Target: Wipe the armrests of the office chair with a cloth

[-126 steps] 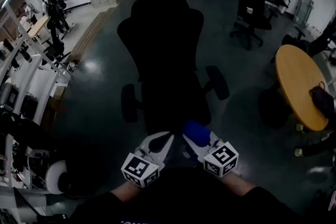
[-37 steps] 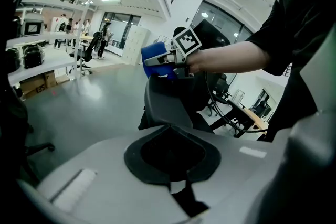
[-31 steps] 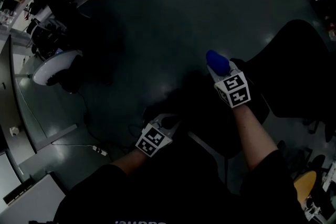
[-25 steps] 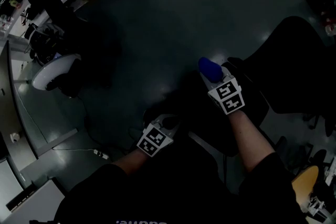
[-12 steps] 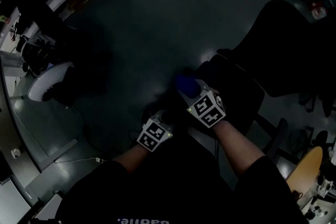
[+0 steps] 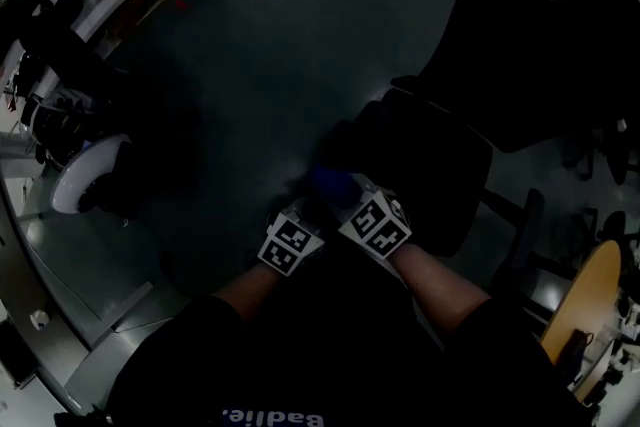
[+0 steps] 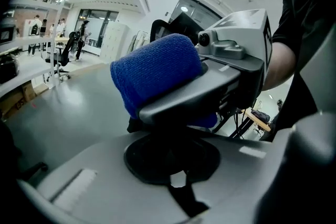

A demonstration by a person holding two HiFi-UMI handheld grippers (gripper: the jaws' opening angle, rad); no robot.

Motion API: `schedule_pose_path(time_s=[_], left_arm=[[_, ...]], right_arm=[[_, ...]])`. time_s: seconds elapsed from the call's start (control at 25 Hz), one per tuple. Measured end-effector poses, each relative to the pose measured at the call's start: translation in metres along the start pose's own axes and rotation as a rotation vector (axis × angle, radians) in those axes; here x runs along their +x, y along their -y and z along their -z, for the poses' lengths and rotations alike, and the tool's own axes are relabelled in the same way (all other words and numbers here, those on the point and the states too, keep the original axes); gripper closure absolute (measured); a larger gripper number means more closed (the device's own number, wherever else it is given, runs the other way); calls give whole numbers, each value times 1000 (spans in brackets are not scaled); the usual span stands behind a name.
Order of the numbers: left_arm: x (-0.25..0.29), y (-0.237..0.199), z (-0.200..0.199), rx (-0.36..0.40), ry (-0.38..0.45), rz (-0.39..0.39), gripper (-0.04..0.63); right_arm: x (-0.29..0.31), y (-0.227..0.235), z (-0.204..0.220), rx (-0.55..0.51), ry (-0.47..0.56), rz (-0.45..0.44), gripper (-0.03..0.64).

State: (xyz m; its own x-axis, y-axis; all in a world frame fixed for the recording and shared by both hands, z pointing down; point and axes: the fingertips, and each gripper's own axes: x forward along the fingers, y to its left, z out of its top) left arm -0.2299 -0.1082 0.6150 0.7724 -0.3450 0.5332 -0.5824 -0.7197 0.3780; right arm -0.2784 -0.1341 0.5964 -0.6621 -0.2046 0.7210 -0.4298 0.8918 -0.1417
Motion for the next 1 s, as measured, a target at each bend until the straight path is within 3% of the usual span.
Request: schedule_pose_path(time_s=[0.32,0.48,0.64,0.84,1.0], left_arm=[[0,14,7,30,-32,35,578],[0,21,10,32,-45,44,578],[0,24,11,20,-44,38,578],[0,25,11,0,-40,11,578],[0,24,10,-14,-30,-22,578]], right_arm=[[-15,-24,12,110,38,-36,535],[-40,-13,5,160,99,-23,535],[-78,48,-9,153,157,75,535],[-105,148,-12,109,142,226,535],[-96,194,-5,83,103,251,535]])
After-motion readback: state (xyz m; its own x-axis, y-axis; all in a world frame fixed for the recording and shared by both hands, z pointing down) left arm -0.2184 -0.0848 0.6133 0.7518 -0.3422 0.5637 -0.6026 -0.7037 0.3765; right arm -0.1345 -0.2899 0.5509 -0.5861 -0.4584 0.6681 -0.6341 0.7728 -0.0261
